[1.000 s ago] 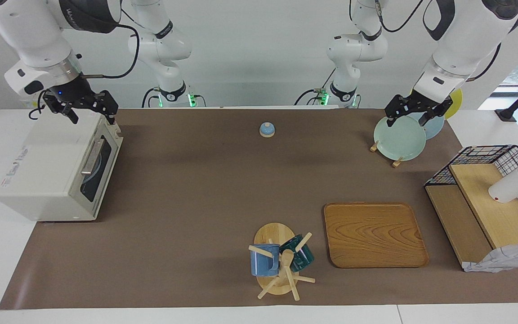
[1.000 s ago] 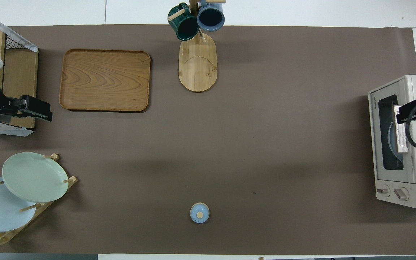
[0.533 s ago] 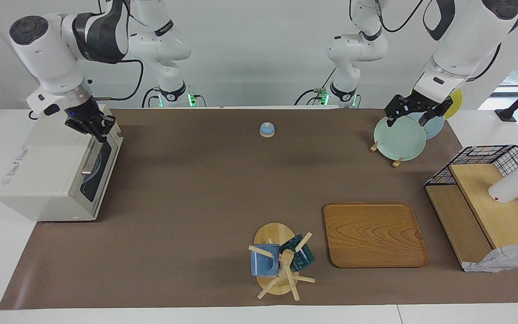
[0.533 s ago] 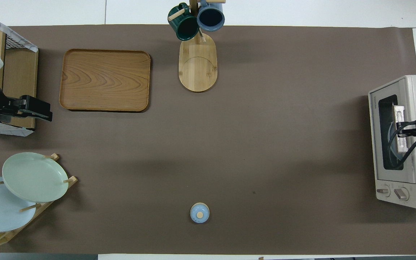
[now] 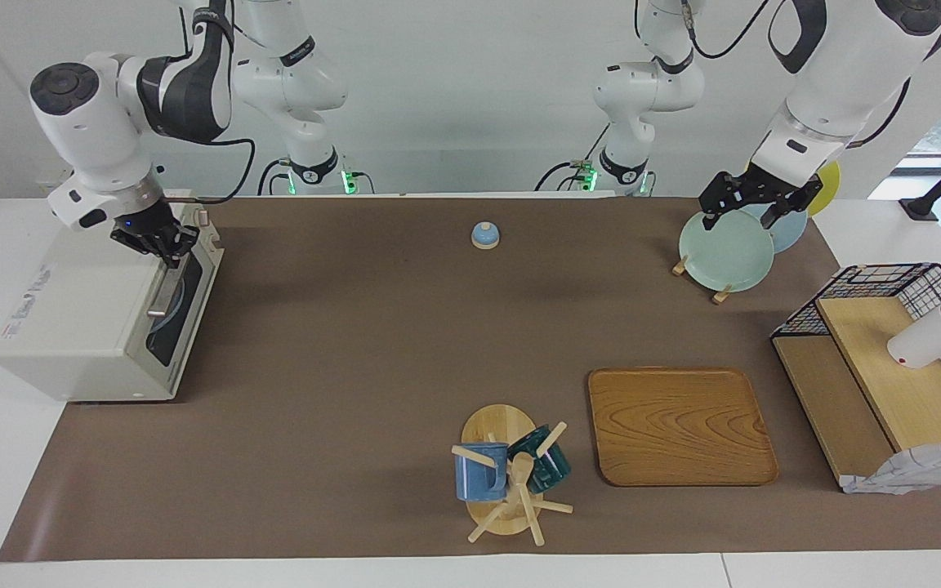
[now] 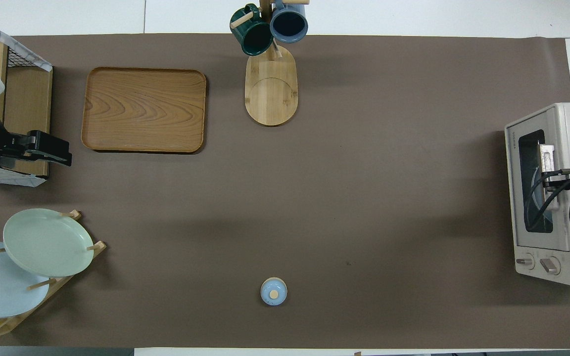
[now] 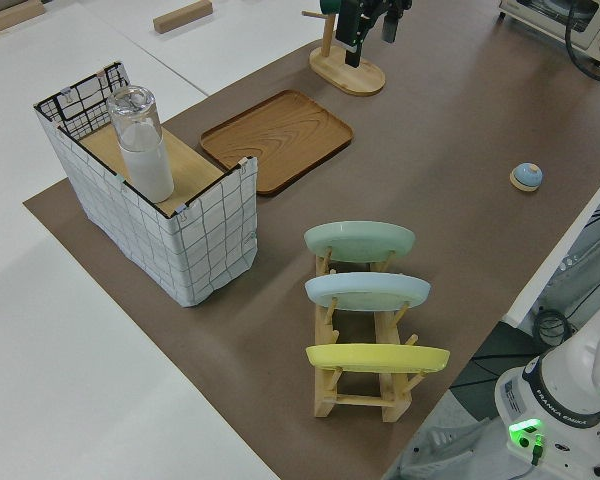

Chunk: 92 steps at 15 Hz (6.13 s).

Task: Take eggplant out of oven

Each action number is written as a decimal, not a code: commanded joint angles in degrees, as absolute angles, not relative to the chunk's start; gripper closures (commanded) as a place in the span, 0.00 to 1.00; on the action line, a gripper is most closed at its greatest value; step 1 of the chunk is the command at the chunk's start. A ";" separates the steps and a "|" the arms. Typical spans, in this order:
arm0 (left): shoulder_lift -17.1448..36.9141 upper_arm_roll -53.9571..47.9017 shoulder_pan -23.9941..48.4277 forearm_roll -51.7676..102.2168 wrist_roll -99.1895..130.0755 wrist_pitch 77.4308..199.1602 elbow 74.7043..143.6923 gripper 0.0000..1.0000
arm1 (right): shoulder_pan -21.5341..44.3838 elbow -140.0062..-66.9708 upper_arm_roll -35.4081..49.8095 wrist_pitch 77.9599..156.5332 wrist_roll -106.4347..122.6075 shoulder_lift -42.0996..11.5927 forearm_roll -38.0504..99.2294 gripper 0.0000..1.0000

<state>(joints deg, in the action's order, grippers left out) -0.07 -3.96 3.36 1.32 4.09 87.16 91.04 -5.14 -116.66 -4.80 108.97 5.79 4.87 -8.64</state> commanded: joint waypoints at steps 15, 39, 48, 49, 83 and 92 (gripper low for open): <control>-0.79 -4.31 2.81 0.70 4.04 87.98 92.02 0.00 | -0.53 -122.43 -3.87 125.49 -5.10 -1.40 -9.05 1.00; -0.79 -4.31 2.81 0.70 4.04 87.98 92.02 0.00 | 6.94 -118.32 -3.78 133.36 -9.32 -9.14 3.16 1.00; -0.79 -4.31 2.81 0.70 4.04 87.98 92.02 0.00 | 1.33 -116.54 -4.39 116.28 -10.46 -4.40 -5.36 0.51; -0.79 -4.31 2.81 0.70 4.04 87.98 92.02 0.00 | 0.36 -117.41 -4.31 116.37 -10.29 -4.13 -5.36 0.51; -0.79 -4.31 2.81 0.70 4.04 87.98 92.02 0.00 | 38.32 -83.21 -0.44 122.40 -54.66 -35.51 -3.34 1.00; -0.79 -4.39 2.90 0.70 4.39 87.63 92.02 0.00 | 37.27 -79.81 -0.09 117.97 -56.08 -34.20 -4.39 0.63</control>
<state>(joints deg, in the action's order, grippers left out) -0.07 -3.96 3.36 1.32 4.11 87.16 91.04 38.55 -80.96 -1.19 121.89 -56.31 -35.75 -4.04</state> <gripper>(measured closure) 0.000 0.775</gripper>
